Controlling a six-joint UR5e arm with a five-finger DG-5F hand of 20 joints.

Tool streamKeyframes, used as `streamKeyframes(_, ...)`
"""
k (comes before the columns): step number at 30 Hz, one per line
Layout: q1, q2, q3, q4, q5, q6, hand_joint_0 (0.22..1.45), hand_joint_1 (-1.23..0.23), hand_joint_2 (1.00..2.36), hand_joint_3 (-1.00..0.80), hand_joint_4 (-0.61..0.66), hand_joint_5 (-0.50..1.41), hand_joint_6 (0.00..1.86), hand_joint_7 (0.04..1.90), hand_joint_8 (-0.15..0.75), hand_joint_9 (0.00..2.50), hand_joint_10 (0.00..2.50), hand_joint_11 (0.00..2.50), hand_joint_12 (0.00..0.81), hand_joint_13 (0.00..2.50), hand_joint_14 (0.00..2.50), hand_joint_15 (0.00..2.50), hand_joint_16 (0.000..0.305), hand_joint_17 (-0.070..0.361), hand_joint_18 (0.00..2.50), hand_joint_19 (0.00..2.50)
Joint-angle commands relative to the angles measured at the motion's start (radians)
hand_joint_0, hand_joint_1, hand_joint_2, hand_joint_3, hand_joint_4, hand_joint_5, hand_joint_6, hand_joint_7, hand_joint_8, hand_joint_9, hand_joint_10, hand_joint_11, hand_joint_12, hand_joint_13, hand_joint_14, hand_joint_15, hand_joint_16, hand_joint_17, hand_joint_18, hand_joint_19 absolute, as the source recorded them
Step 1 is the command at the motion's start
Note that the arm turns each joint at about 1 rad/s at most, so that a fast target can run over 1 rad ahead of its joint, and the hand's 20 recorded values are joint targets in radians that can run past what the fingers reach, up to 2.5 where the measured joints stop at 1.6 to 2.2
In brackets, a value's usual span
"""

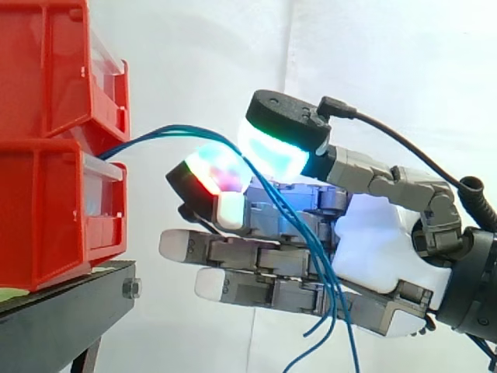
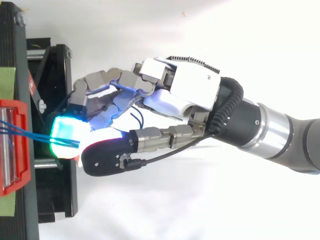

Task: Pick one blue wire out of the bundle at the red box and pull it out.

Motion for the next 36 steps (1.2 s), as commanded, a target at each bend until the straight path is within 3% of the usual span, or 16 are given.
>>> streamKeyframes(1,-0.001,0.007,0.0,-0.038,-0.006,0.006,0.55,-0.76,1.21,0.0,0.08,-0.11,0.89,1.11,0.347,1.06,0.02,0.59,0.445,0.63,0.01,0.3,0.065,0.147,0.62,0.41)
streamKeyframes(9,-0.001,0.006,0.0,-0.05,0.002,0.02,0.55,-0.76,1.21,0.0,0.08,-0.11,0.89,1.11,0.348,1.06,0.01,0.58,0.445,0.63,0.01,0.31,0.065,0.147,0.62,0.41)
streamKeyframes(19,-0.001,0.007,0.0,-0.05,0.006,0.034,0.62,-0.79,1.0,0.04,0.07,-0.12,0.89,1.11,0.325,1.02,0.01,0.6,0.426,0.59,0.01,0.3,0.061,0.138,0.57,0.42)
streamKeyframes(36,-0.001,0.006,0.0,-0.05,0.006,0.037,0.62,-0.81,1.01,-0.02,0.12,-0.14,0.89,1.15,0.296,0.98,0.02,0.63,0.396,0.56,0.01,0.31,0.056,0.126,0.51,0.43)
